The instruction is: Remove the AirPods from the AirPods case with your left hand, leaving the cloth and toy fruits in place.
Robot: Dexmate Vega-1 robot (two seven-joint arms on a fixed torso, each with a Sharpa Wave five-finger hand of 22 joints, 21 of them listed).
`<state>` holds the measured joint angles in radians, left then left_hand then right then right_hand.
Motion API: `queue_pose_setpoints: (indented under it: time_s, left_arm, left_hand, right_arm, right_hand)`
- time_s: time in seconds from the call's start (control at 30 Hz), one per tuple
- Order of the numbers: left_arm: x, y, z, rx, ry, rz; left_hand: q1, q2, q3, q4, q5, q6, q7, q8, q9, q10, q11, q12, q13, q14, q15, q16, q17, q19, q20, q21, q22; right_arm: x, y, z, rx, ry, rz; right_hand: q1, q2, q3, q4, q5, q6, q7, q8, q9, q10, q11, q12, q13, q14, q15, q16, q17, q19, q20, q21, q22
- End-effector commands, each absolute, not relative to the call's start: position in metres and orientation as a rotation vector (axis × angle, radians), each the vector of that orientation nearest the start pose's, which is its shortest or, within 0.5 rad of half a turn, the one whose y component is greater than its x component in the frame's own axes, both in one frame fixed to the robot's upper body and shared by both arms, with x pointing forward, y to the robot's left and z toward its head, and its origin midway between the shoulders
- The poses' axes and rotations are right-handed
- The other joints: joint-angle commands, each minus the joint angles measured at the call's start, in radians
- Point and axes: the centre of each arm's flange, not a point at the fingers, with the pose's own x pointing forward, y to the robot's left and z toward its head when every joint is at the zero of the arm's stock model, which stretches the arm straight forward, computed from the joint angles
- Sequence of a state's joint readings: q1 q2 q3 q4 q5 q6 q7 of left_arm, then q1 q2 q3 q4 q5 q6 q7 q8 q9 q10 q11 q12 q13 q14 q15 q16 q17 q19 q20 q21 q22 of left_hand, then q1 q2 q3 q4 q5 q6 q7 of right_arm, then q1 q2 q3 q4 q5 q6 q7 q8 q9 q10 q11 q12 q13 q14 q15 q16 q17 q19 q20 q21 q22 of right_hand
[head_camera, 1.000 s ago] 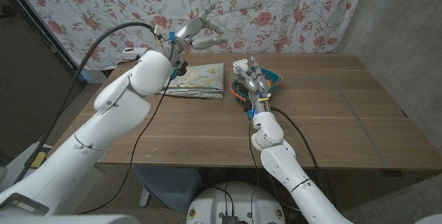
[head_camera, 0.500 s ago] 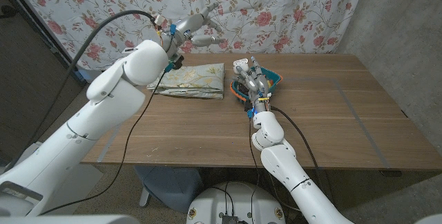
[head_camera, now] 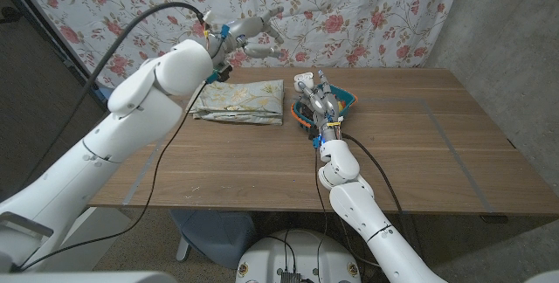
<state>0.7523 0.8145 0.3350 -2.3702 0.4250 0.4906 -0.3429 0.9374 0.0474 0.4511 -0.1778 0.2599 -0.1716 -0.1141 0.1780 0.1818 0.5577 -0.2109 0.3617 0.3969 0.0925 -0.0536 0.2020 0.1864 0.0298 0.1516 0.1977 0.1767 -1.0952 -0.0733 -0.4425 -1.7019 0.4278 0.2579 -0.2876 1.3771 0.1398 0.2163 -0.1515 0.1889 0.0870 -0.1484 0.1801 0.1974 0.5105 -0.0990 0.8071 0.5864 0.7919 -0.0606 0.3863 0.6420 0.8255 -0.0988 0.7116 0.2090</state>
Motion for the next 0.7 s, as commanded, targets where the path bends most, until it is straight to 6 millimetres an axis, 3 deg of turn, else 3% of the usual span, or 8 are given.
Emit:
queue_pose_setpoints:
  time_s: [0.03, 0.17, 0.27, 0.4, 0.7]
  left_arm:
    - [0.4318, 0.1597, 0.1867, 1.534, -0.823, -0.017]
    - [0.4324, 0.1582, 0.1854, 1.538, -0.845, -0.033]
    - [0.4296, 0.1529, 0.1839, 1.653, -0.850, 0.025]
    - [0.4324, 0.1558, 0.1857, 1.583, -0.830, -0.056]
    - [0.4339, 0.1561, 0.1889, 1.686, -0.810, -0.026]
  left_hand:
    - [0.008, -0.006, -0.001, 0.010, -0.005, -0.178, 0.006, 0.001, 0.002, -0.006, 0.000, -0.003, 0.005, -0.001, -0.005, -0.003, 0.001, -0.005, 0.005, -0.002, 0.003]
    - [0.013, -0.003, 0.001, 0.009, -0.007, -0.184, 0.010, 0.002, 0.002, -0.012, -0.003, -0.006, 0.005, -0.004, -0.004, -0.004, 0.001, -0.003, 0.004, -0.001, 0.003]
    - [0.020, 0.007, 0.005, 0.010, -0.010, -0.178, 0.011, 0.007, 0.002, -0.017, -0.005, -0.009, 0.006, -0.005, -0.007, -0.003, 0.002, -0.001, 0.003, 0.000, 0.003]
    - [0.025, 0.010, 0.005, 0.010, -0.012, -0.176, 0.007, 0.010, 0.002, -0.017, -0.007, -0.009, 0.007, -0.005, -0.010, -0.003, 0.002, 0.001, -0.003, 0.001, 0.003]
    - [0.043, 0.019, 0.009, 0.006, -0.017, -0.161, 0.009, 0.019, 0.003, -0.004, -0.008, -0.004, 0.012, 0.002, -0.017, 0.000, 0.002, 0.006, -0.004, 0.003, 0.003]
  right_arm:
    - [0.5516, -0.0740, -0.0315, 0.432, -0.665, 0.256]
    - [0.5520, -0.0727, -0.0309, 0.434, -0.665, 0.252]
    - [0.5526, -0.0719, -0.0305, 0.435, -0.663, 0.253]
    - [0.5534, -0.0710, -0.0299, 0.433, -0.661, 0.251]
    - [0.5554, -0.0713, -0.0286, 0.430, -0.657, 0.251]
  right_hand:
    - [0.012, -0.001, -0.003, 0.000, 0.005, -0.009, 0.000, 0.005, 0.004, 0.091, -0.091, 0.006, 0.003, 0.035, -0.175, -0.001, 0.004, -0.007, -0.114, 0.011, 0.003]
    - [0.012, -0.001, -0.003, 0.000, 0.005, -0.008, 0.000, 0.006, 0.004, 0.090, -0.090, 0.006, 0.004, 0.035, -0.175, -0.001, 0.005, -0.008, -0.114, 0.012, 0.003]
    - [0.012, -0.001, -0.004, 0.000, 0.005, -0.008, 0.000, 0.007, 0.004, 0.090, -0.090, 0.007, 0.005, 0.035, -0.175, -0.002, 0.005, -0.009, -0.114, 0.014, 0.003]
    - [0.013, -0.001, -0.005, 0.000, 0.006, -0.008, 0.000, 0.009, 0.004, 0.089, -0.088, 0.006, 0.004, 0.035, -0.175, -0.003, 0.005, -0.012, -0.114, 0.017, 0.003]
    - [0.013, -0.001, -0.006, 0.001, 0.006, -0.008, 0.002, 0.011, 0.004, 0.089, -0.091, 0.005, 0.005, 0.036, -0.175, -0.004, 0.006, -0.015, -0.114, 0.021, 0.003]
